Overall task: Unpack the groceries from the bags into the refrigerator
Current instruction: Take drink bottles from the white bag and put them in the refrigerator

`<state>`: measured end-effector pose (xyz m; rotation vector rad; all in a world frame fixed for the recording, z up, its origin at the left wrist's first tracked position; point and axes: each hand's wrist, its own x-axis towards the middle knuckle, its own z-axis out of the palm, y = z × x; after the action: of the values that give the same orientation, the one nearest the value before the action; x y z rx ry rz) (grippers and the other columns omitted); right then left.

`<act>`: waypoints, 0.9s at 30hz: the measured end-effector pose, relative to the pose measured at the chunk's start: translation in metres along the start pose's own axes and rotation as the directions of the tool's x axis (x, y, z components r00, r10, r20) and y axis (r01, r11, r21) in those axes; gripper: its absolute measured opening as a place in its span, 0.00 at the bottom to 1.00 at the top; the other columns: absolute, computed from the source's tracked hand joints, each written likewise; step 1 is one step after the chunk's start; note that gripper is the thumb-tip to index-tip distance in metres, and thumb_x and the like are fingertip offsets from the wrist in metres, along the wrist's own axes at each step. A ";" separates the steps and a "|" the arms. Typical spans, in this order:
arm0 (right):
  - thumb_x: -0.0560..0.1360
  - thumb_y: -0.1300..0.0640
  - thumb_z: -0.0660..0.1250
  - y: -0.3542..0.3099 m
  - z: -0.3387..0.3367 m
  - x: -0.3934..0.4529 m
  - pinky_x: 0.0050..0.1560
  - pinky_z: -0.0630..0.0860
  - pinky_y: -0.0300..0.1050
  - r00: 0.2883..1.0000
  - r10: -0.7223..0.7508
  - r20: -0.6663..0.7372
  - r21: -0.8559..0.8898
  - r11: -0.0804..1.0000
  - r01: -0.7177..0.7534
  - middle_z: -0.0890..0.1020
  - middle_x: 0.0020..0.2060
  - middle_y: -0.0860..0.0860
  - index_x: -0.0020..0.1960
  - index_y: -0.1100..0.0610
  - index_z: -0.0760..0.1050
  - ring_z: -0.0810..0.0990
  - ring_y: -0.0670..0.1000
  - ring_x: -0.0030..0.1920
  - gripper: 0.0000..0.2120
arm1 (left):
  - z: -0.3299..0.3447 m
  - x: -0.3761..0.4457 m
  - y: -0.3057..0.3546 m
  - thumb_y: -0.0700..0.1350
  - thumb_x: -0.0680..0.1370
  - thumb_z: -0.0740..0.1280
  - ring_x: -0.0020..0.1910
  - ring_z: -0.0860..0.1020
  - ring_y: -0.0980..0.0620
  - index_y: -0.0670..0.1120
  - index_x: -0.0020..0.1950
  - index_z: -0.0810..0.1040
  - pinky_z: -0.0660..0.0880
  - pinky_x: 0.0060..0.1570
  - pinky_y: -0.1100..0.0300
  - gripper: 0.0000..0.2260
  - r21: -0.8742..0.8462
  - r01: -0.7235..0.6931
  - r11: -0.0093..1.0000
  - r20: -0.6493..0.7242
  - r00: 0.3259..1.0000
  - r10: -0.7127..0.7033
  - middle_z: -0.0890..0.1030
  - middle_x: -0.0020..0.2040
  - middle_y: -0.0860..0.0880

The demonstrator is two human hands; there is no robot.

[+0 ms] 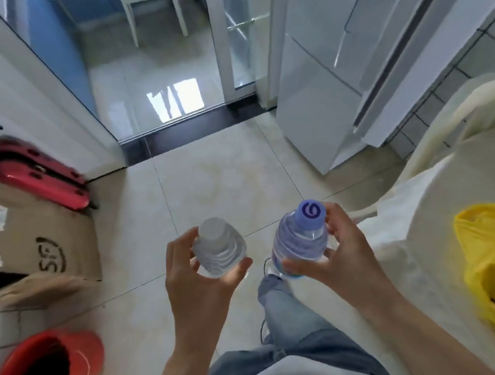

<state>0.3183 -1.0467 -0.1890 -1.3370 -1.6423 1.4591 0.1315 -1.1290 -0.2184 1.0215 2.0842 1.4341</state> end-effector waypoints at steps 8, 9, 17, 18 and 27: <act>0.58 0.56 0.83 -0.030 0.034 0.093 0.53 0.79 0.44 0.995 -0.035 0.089 -0.011 0.999 0.037 0.80 0.51 0.37 0.58 0.41 0.72 0.79 0.42 0.54 0.33 | -0.017 0.076 -0.011 0.49 0.56 0.82 0.53 0.77 0.58 0.54 0.59 0.72 0.75 0.51 0.66 0.35 -0.033 0.064 0.997 -0.156 0.985 -0.069 0.75 0.54 0.59; 0.58 0.56 0.83 -0.034 0.037 0.107 0.52 0.79 0.43 0.994 -0.040 0.098 -0.014 0.999 0.041 0.79 0.51 0.36 0.57 0.40 0.72 0.79 0.41 0.54 0.33 | -0.016 0.089 -0.011 0.47 0.56 0.83 0.53 0.77 0.60 0.55 0.59 0.71 0.74 0.50 0.70 0.35 -0.029 0.065 0.997 -0.159 0.985 -0.069 0.75 0.54 0.61; 0.58 0.52 0.82 -0.072 0.060 0.220 0.50 0.78 0.35 0.988 -0.067 0.141 -0.024 0.997 0.071 0.78 0.51 0.35 0.60 0.42 0.70 0.78 0.40 0.55 0.35 | 0.005 0.215 0.000 0.50 0.57 0.82 0.54 0.76 0.62 0.53 0.60 0.71 0.75 0.53 0.68 0.35 0.005 0.007 1.000 -0.169 0.986 -0.006 0.74 0.55 0.62; 0.57 0.49 0.81 -0.076 0.062 0.233 0.50 0.78 0.34 0.987 -0.068 0.143 -0.023 0.997 0.072 0.78 0.51 0.34 0.60 0.42 0.70 0.78 0.40 0.55 0.35 | 0.007 0.230 0.002 0.49 0.57 0.83 0.54 0.76 0.61 0.54 0.60 0.71 0.76 0.53 0.65 0.35 0.004 -0.006 1.000 -0.170 0.985 0.007 0.74 0.54 0.62; 0.60 0.53 0.82 -0.102 0.096 0.347 0.48 0.79 0.34 0.999 -0.019 0.040 -0.020 1.000 0.020 0.78 0.49 0.34 0.61 0.45 0.70 0.77 0.38 0.53 0.34 | 0.025 0.376 0.001 0.46 0.57 0.84 0.54 0.77 0.55 0.55 0.60 0.71 0.76 0.51 0.66 0.36 -0.010 -0.066 0.998 -0.093 0.994 0.065 0.74 0.54 0.62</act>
<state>0.0828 -0.7559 -0.1852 -1.3071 -1.6949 1.4700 -0.0947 -0.8278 -0.2003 1.0457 2.1203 1.5527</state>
